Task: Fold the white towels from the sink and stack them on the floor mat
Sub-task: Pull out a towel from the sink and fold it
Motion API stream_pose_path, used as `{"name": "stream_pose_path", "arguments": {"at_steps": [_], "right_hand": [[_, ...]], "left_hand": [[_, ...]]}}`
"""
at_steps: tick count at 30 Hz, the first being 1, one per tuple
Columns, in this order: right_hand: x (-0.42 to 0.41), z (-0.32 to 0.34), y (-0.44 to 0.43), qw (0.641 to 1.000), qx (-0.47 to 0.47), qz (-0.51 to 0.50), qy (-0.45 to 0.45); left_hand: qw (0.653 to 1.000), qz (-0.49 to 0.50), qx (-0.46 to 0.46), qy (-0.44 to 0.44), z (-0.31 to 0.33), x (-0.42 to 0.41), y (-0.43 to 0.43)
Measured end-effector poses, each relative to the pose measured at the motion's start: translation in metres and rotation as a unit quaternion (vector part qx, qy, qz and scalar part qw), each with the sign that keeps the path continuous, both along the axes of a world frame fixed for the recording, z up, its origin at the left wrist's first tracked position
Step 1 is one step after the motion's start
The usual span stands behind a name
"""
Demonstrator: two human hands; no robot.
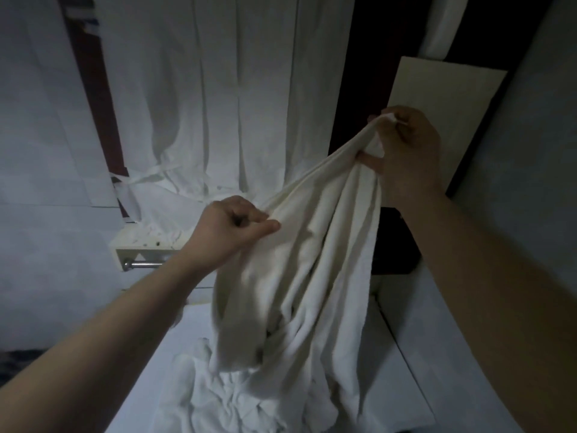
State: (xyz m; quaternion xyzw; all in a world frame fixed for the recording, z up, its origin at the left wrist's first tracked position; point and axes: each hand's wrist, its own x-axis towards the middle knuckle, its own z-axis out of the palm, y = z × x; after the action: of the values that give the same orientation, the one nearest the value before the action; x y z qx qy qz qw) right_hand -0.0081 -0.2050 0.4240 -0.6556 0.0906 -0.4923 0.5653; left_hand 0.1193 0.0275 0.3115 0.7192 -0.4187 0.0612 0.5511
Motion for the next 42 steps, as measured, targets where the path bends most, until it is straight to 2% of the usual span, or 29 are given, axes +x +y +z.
{"name": "stream_pose_path", "arguments": {"at_steps": [4,8,12,17,21,24,31,36,42], "right_hand": [[0.001,-0.005,0.007,0.999,0.007,0.038,0.012],[-0.001,-0.036,0.018,0.993,0.007,0.088,0.084],[0.003,-0.057,0.022,0.985,-0.036,0.100,0.134],[0.009,-0.072,0.022,0.982,-0.087,0.066,0.156],[0.011,-0.088,0.028,0.973,-0.114,0.069,0.188],[0.010,-0.112,0.031,0.960,-0.133,0.102,0.225],[0.006,-0.139,0.031,0.961,-0.118,0.104,0.227],[0.004,-0.162,0.022,0.959,-0.104,0.106,0.240],[0.001,-0.208,0.012,0.953,-0.097,0.080,0.277]], "left_hand": [[0.999,0.017,0.034,0.005,-0.016,0.008,0.003],[0.987,0.016,0.155,0.043,-0.059,0.012,0.007],[0.971,0.025,0.240,0.003,-0.086,0.007,0.000],[0.971,0.106,0.215,-0.007,-0.118,-0.004,-0.008],[0.990,0.053,0.125,-0.044,-0.125,-0.014,-0.014],[0.993,0.019,0.103,-0.062,-0.126,-0.019,-0.022],[0.984,-0.027,0.171,-0.027,-0.170,-0.021,-0.026],[0.987,-0.019,0.160,0.016,-0.188,-0.032,-0.031],[0.980,-0.005,0.195,0.048,-0.217,-0.032,-0.027]]}}
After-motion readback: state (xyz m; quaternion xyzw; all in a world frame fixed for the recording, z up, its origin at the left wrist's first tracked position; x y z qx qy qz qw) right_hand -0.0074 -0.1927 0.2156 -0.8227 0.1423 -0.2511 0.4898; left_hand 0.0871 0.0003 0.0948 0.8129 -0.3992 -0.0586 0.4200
